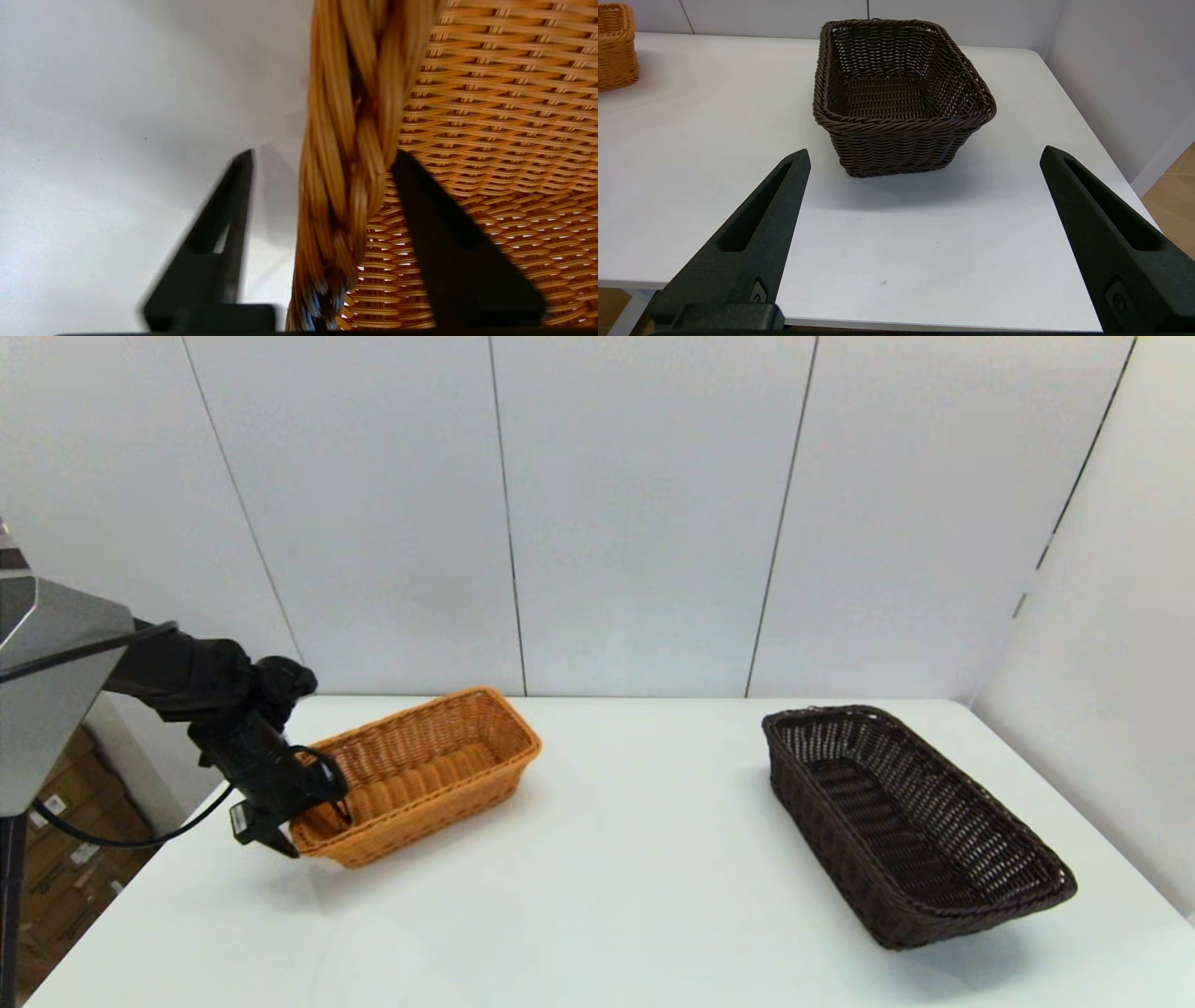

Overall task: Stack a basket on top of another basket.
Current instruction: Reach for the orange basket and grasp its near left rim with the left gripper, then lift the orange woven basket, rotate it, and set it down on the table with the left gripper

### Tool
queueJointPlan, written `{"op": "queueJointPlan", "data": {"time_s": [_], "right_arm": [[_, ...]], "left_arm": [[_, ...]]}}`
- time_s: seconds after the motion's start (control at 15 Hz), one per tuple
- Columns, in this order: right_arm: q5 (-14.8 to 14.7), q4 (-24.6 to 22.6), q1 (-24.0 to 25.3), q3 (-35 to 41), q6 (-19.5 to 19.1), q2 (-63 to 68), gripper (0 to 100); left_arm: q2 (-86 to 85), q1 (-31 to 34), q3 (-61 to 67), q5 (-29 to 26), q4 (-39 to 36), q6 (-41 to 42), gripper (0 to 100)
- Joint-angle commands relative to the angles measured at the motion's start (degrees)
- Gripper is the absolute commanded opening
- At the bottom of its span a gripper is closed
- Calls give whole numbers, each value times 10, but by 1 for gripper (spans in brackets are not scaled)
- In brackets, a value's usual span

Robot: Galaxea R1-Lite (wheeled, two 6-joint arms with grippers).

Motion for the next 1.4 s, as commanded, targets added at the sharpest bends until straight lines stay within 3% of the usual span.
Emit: {"op": "queueJointPlan", "data": {"time_s": [0.07, 0.47, 0.87, 1.0, 1.4], "right_arm": [[0, 1, 0, 0, 0, 1, 100], [1, 1, 0, 0, 0, 1, 100], [1, 2, 0, 0, -1, 1, 100], [1, 2, 0, 0, -1, 1, 100], [1, 2, 0, 0, -1, 1, 100]], "left_arm": [[-5, 2, -1, -3, 2, -3, 0], [-58, 7, 17, -77, 4, -1, 0], [-143, 10, 36, -199, 9, 25, 0], [-170, -2, 47, -205, 15, 34, 0], [-212, -131, 65, -199, 46, 108, 0]]}}
